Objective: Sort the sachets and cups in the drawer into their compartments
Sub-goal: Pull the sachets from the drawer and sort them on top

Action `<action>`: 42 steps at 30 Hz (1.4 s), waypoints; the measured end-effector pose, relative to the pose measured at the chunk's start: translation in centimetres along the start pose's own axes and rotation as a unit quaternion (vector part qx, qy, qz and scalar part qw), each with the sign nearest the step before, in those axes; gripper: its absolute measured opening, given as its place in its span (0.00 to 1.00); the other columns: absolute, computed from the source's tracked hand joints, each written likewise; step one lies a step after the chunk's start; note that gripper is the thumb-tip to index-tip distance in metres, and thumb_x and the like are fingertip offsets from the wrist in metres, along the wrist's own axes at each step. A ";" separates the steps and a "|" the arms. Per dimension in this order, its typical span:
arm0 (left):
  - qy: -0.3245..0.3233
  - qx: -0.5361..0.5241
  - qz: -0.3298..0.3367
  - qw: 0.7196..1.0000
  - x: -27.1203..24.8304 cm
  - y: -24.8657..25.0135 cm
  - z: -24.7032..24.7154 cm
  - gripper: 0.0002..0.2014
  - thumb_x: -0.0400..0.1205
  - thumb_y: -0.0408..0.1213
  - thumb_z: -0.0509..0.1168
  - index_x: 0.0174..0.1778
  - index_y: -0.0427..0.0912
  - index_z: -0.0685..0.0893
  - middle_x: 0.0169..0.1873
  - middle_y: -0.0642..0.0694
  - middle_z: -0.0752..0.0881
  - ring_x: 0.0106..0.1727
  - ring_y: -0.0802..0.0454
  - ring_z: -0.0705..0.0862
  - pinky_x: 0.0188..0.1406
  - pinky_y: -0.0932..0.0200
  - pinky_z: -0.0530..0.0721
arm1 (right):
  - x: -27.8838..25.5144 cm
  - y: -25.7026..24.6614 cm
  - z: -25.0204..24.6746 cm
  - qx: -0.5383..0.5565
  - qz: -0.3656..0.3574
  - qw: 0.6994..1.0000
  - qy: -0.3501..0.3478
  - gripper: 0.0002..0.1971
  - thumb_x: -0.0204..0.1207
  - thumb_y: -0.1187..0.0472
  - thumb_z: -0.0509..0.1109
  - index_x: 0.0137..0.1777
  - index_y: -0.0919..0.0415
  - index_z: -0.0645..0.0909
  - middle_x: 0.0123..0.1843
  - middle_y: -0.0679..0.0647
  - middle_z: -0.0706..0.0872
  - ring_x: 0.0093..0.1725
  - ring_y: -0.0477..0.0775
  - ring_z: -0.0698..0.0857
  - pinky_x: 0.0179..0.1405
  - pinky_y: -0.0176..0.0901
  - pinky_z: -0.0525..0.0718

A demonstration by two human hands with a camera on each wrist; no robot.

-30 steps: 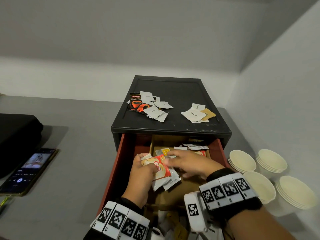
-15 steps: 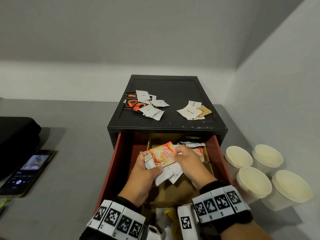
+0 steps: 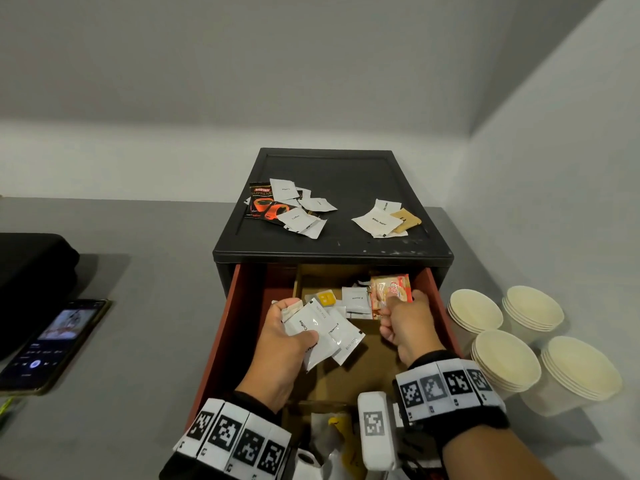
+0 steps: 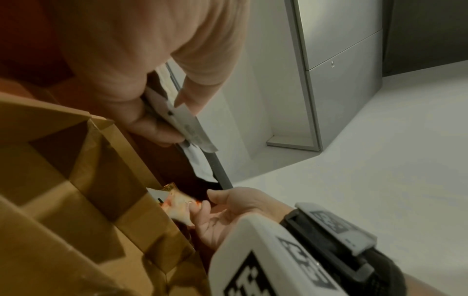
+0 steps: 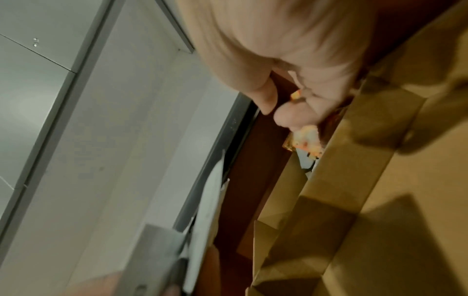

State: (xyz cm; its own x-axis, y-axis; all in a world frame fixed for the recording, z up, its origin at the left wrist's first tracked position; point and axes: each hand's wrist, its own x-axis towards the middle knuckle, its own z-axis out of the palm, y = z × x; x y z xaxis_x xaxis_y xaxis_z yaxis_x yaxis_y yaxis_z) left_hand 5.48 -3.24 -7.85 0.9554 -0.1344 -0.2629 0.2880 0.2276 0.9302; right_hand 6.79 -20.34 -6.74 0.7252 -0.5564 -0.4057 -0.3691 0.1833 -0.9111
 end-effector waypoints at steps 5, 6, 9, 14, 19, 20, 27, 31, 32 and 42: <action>-0.008 0.015 0.012 1.000 -0.2 0.0 -0.2 0.24 0.76 0.16 0.65 0.55 0.52 0.74 0.56 0.38 0.84 0.58 0.41 0.85 0.55 0.41 0.86 | -1.2 -0.1 0.6 -0.047 -0.040 0.995 -0.078 0.28 0.81 0.64 0.63 0.79 0.48 0.60 0.45 0.57 0.82 0.32 0.47 0.77 0.29 0.37 0.77; -0.010 0.018 0.016 1.000 -0.2 0.0 -0.1 0.24 0.75 0.16 0.66 0.54 0.51 0.74 0.55 0.38 0.84 0.57 0.42 0.86 0.52 0.43 0.87 | -1.7 -0.3 0.7 -0.079 -0.064 0.988 -0.121 0.23 0.82 0.61 0.64 0.76 0.50 0.67 0.45 0.55 0.83 0.34 0.47 0.78 0.32 0.37 0.79; -0.020 0.027 0.024 0.999 -0.4 0.0 -0.1 0.24 0.73 0.18 0.70 0.55 0.49 0.75 0.50 0.39 0.85 0.49 0.43 0.88 0.41 0.49 0.89 | -3.3 -0.3 1.4 -0.210 -0.148 0.932 -0.257 0.13 0.78 0.55 0.70 0.60 0.55 0.81 0.52 0.50 0.85 0.49 0.48 0.83 0.50 0.42 0.81; -0.029 0.030 0.023 0.999 -0.5 0.0 -0.1 0.22 0.75 0.18 0.68 0.57 0.46 0.75 0.50 0.39 0.86 0.48 0.43 0.88 0.44 0.49 0.89 | -3.7 -0.1 1.7 -0.230 -0.172 0.920 -0.265 0.06 0.77 0.60 0.70 0.51 0.59 0.85 0.49 0.52 0.89 0.49 0.52 0.87 0.54 0.50 0.86; -0.001 0.020 0.022 1.000 -0.2 0.0 -0.1 0.21 0.77 0.16 0.62 0.55 0.49 0.75 0.53 0.39 0.85 0.54 0.40 0.87 0.51 0.44 0.87 | -3.2 -1.1 1.2 -0.133 -0.122 0.965 -0.192 0.10 0.83 0.62 0.61 0.58 0.55 0.82 0.46 0.47 0.86 0.36 0.43 0.79 0.35 0.35 0.76; 0.010 0.016 0.027 0.999 -0.2 0.1 -0.1 0.21 0.77 0.16 0.62 0.54 0.49 0.75 0.53 0.38 0.85 0.54 0.39 0.86 0.51 0.43 0.87 | -3.0 -1.6 1.3 -0.116 -0.103 0.971 -0.181 0.10 0.84 0.62 0.60 0.60 0.56 0.80 0.48 0.50 0.85 0.34 0.44 0.76 0.33 0.35 0.75; 0.095 -0.015 0.067 0.993 0.2 0.5 -0.5 0.21 0.77 0.15 0.60 0.50 0.50 0.74 0.47 0.40 0.82 0.44 0.46 0.84 0.38 0.52 0.84 | -3.4 -8.6 4.8 -0.115 -0.157 0.961 -0.197 0.05 0.82 0.67 0.60 0.49 0.63 0.78 0.32 0.54 0.75 0.27 0.46 0.70 0.26 0.35 0.72; 0.112 -0.030 0.072 0.991 -0.1 0.8 -0.5 0.20 0.79 0.17 0.60 0.48 0.51 0.72 0.46 0.43 0.82 0.44 0.50 0.84 0.33 0.55 0.82 | -2.9 -11.8 8.3 -0.087 -0.147 0.963 -0.208 0.06 0.82 0.64 0.63 0.53 0.65 0.78 0.34 0.56 0.79 0.26 0.45 0.73 0.26 0.32 0.77; 0.113 -0.031 0.072 0.990 -0.2 0.8 -0.5 0.20 0.79 0.17 0.60 0.48 0.52 0.72 0.47 0.43 0.83 0.43 0.51 0.84 0.31 0.57 0.81 | -2.6 -12.1 8.9 -0.080 -0.130 0.964 -0.217 0.11 0.82 0.62 0.64 0.60 0.67 0.77 0.40 0.57 0.81 0.29 0.45 0.77 0.32 0.33 0.81; 0.120 -0.031 0.086 0.989 -0.1 1.0 -0.3 0.12 0.81 0.26 0.63 0.50 0.49 0.74 0.45 0.41 0.83 0.40 0.49 0.85 0.33 0.54 0.84 | -5.4 -5.2 3.3 -0.386 -0.221 0.858 -0.258 0.21 0.74 0.50 0.73 0.66 0.53 0.76 0.52 0.47 0.78 0.51 0.48 0.80 0.43 0.36 0.77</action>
State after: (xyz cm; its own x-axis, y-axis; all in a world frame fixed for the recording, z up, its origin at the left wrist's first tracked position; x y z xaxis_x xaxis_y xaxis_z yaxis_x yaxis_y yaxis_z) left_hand 5.70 -2.65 -6.94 0.9764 0.1425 -0.1625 0.1162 0.2877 0.9506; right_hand 6.71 -15.62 -0.09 0.9806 0.0351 -0.1931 -0.1235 -0.6545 -0.7459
